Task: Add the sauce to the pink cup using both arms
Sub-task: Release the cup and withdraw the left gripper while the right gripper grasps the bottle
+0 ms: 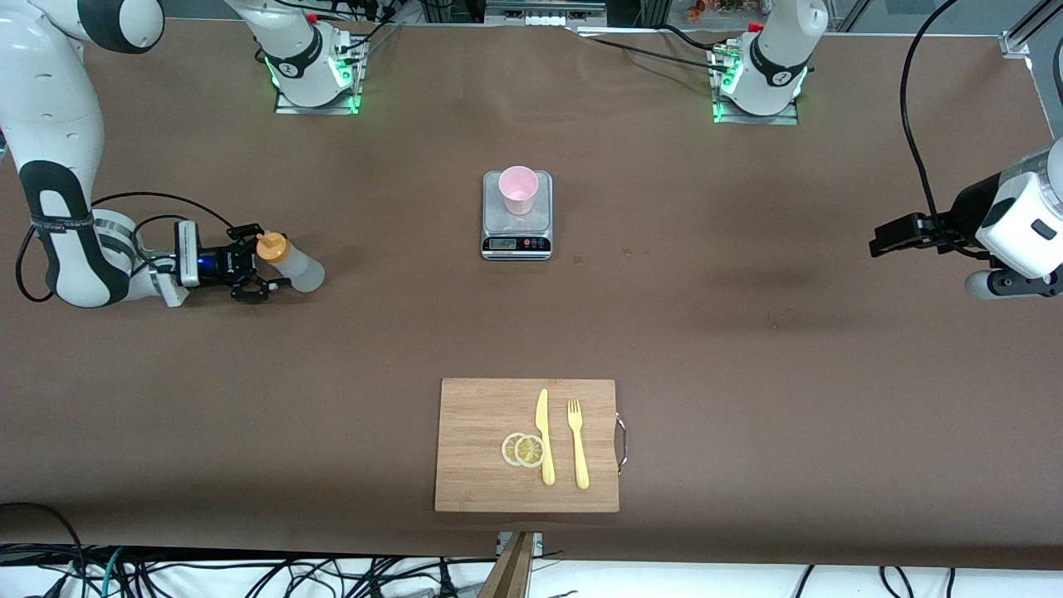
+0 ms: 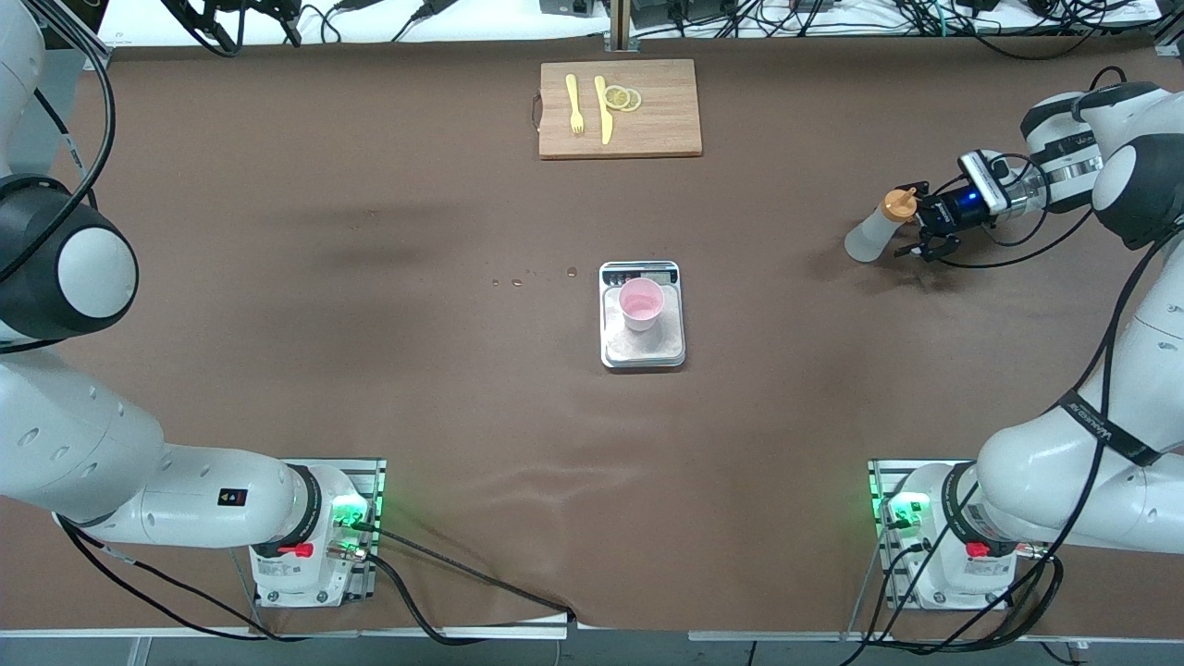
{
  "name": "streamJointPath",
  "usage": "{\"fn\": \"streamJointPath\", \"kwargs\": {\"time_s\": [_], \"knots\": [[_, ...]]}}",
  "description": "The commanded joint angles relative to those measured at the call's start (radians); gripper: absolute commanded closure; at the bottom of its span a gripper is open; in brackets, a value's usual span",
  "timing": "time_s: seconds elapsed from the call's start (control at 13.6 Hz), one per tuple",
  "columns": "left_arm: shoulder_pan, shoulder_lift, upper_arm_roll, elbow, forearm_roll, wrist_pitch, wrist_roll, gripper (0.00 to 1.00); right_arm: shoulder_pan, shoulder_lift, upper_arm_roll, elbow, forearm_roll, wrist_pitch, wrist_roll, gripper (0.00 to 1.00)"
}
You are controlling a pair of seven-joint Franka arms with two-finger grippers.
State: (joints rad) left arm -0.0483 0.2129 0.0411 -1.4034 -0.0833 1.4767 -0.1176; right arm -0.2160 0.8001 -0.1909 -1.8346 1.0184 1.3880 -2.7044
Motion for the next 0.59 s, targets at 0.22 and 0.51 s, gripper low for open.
{"fn": "streamJointPath", "kwargs": {"time_s": [0.22,0.51], "knots": [[0.005,0.006,-0.003,0.021,0.007,-0.021,0.026,0.0,0.027,0.01,0.005,0.0,0.04,-0.009,-0.011,0.0],[0.005,0.006,-0.003,0.021,0.007,-0.021,0.024,0.0,0.037,0.014,0.01,0.009,0.039,-0.009,0.008,0.27]]}}
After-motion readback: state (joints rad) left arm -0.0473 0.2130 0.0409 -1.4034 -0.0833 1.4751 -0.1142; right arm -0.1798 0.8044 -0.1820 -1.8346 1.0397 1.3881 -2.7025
